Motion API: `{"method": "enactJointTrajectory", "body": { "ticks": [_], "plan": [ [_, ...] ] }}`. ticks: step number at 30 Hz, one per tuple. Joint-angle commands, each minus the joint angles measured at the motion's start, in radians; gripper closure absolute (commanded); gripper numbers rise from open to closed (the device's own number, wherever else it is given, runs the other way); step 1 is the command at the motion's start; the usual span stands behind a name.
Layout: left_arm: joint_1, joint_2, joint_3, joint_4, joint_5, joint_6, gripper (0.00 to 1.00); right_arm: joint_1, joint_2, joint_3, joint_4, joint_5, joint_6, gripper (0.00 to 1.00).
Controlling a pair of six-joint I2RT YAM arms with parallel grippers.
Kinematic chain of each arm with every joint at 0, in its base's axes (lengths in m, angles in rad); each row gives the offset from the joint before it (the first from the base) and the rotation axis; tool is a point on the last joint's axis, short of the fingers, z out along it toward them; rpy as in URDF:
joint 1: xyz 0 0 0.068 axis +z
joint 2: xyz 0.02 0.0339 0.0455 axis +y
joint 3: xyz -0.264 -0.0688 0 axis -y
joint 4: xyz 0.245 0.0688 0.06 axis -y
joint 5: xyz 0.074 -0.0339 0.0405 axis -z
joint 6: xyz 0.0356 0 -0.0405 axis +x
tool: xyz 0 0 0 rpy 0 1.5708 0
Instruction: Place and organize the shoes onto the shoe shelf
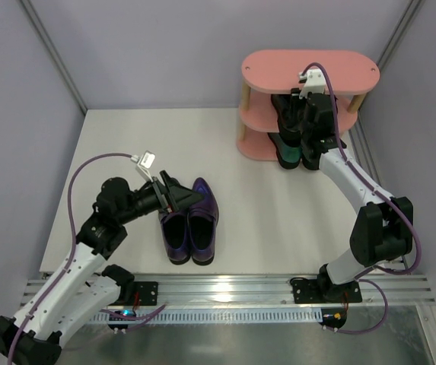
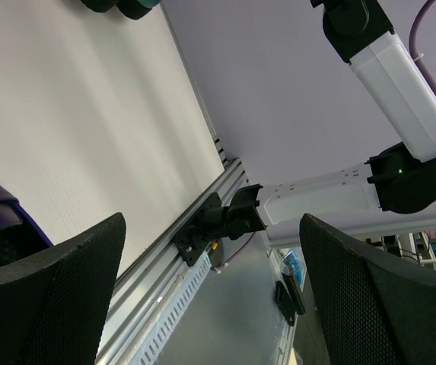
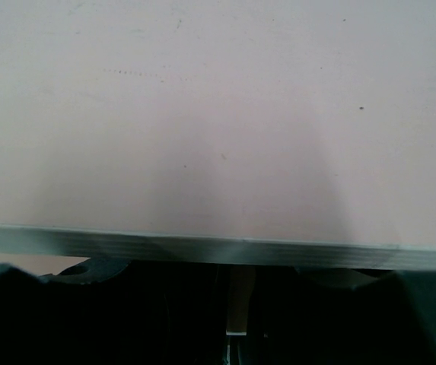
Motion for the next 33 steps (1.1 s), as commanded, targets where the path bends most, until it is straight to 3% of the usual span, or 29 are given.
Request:
{"method": "enactJointTrajectory", "body": {
  "ticks": [1,8,11,12,23,30,32,33],
  "plan": [
    [0.000,-0.031,-0.007,-0.027,-0.012,0.033,0.07,-0.034,0.011,0.026,-0.035,0.076,-0.047,0.49],
    [-0.002,-0.060,-0.033,-0.040,-0.016,0.030,0.07,-0.021,-0.029,0.056,-0.088,0.013,0.022,0.31],
    [0.000,-0.066,-0.034,-0.044,-0.019,0.032,0.07,-0.017,-0.057,0.057,-0.098,0.003,0.043,0.29],
    [0.000,-0.069,-0.036,-0.046,-0.019,0.032,0.07,-0.017,-0.067,0.057,-0.101,-0.001,0.050,0.18],
    [0.000,-0.085,-0.036,-0.067,-0.021,0.038,0.07,0.037,-0.187,0.071,-0.226,-0.024,0.210,0.16],
    [0.000,-0.112,-0.033,-0.118,-0.022,0.062,0.07,0.048,-0.423,-0.139,-0.230,0.052,0.321,0.18],
    [-0.002,-0.120,-0.034,-0.136,-0.022,0.070,0.07,0.048,-0.484,-0.188,-0.228,0.150,0.346,0.19],
    [0.000,-0.127,-0.034,-0.139,-0.019,0.072,0.07,0.048,-0.517,-0.229,-0.236,0.205,0.355,0.24]
  ]
}}
